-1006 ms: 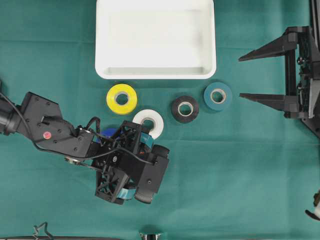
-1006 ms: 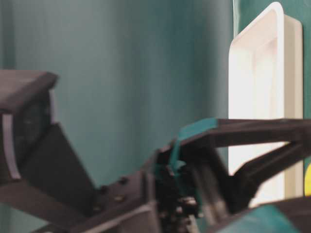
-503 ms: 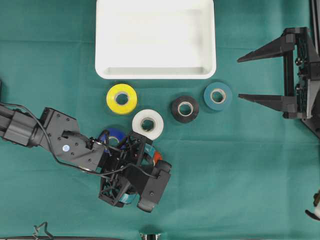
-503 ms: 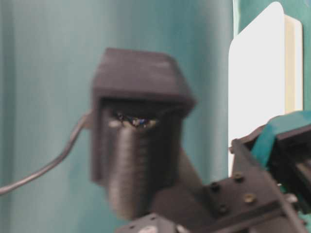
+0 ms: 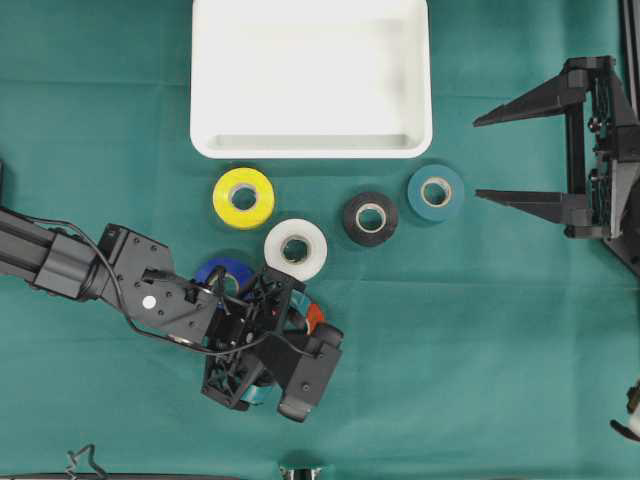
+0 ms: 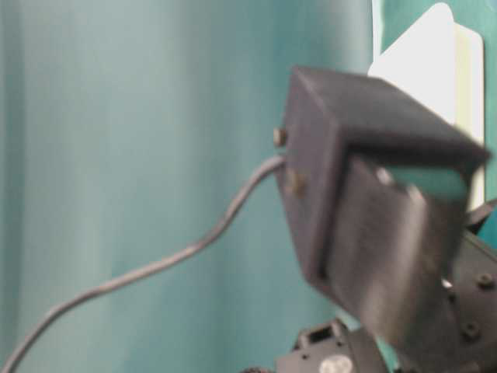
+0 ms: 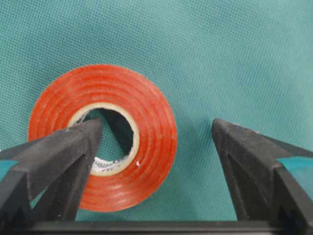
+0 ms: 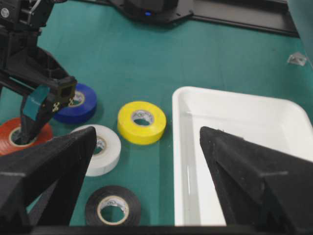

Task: Pick up the tape from a random location and place it into the white case.
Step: 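Lower the left gripper into the red roll's hole and close on its rim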

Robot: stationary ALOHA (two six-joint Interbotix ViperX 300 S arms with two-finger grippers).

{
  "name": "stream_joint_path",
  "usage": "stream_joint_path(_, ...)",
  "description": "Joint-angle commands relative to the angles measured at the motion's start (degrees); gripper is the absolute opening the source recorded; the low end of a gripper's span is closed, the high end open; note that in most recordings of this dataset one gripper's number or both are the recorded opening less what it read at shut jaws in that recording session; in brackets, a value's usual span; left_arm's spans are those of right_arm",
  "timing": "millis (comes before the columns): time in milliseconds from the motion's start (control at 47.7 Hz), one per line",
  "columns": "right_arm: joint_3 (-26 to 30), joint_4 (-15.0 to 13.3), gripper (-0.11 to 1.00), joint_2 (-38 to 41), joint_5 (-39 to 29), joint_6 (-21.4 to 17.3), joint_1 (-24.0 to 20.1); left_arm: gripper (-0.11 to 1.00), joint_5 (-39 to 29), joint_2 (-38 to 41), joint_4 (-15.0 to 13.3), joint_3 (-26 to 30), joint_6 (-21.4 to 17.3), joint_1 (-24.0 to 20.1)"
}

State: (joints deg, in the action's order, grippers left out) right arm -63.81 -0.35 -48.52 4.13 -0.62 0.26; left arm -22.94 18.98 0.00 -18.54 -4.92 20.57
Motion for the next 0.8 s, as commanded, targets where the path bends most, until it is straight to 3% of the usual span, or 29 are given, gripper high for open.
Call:
stream_joint_path(0,1.32,-0.09,0.92,0.53,0.26,0.09,0.00,0.98,0.35,-1.14,0.18,0.09,0.26,-0.26)
stream_joint_path(147,1.32,0.00,0.92,1.14,0.26,0.09,0.09,0.96,0.44,-1.14,0.18,0.26,0.26,-0.26)
stream_joint_path(231,1.32,-0.09,0.92,1.14,0.35,0.09,0.00,0.86,0.35,-1.14,0.18,0.44,0.26,-0.26)
stream_joint_path(461,1.32,-0.09,0.92,1.14,0.26,0.09,0.00,0.25,0.44,-1.32,0.18,0.44,0.26,-0.26)
stream_joint_path(776,1.32,-0.09,0.92,1.23,0.26,0.09,0.00,0.24,0.35,-1.32,0.18,0.44,0.35,-0.26)
